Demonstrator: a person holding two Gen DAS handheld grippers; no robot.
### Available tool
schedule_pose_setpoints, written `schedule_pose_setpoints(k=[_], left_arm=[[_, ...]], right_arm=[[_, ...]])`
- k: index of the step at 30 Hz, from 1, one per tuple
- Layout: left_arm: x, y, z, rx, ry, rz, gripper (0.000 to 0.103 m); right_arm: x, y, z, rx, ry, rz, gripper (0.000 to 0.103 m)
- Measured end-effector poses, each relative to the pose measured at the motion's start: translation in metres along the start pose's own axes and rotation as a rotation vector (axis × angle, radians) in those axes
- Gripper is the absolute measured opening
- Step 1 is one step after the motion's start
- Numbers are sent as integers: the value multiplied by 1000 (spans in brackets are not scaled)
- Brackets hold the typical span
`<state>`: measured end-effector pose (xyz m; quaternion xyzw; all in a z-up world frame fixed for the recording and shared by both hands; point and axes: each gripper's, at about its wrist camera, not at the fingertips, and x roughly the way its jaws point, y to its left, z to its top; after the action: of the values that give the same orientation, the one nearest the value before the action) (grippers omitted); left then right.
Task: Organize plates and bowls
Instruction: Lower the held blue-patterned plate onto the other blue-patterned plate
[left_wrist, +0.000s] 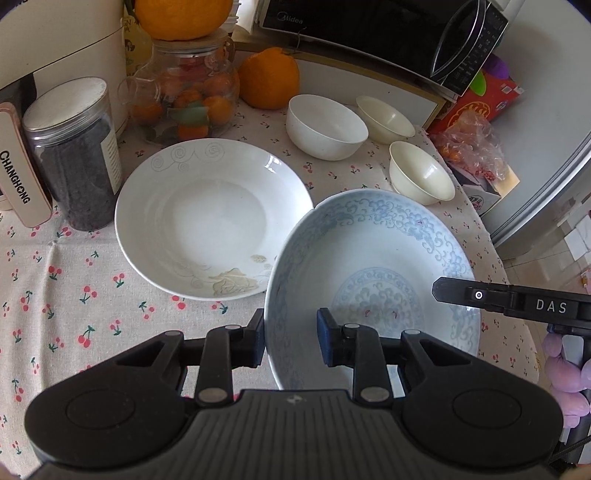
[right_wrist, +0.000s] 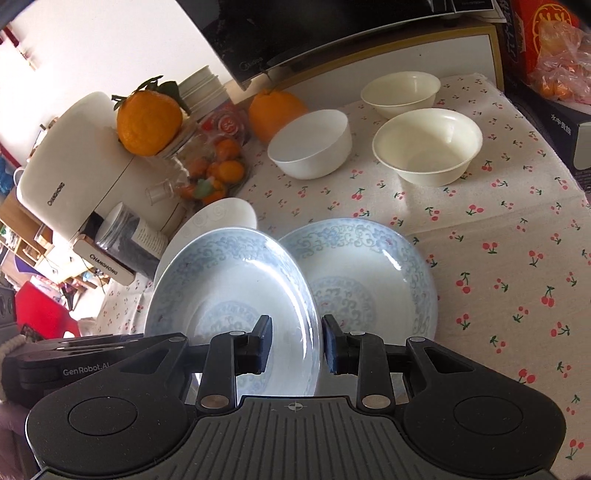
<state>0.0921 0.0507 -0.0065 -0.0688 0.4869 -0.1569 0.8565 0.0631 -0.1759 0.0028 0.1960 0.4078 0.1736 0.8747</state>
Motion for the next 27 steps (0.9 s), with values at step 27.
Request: schedule_pose_setpoints(k=[27], left_arm=[[30,-51,5,112,19,69,25]], right_arm=[[8,-53,23,70,-47,-112,29]])
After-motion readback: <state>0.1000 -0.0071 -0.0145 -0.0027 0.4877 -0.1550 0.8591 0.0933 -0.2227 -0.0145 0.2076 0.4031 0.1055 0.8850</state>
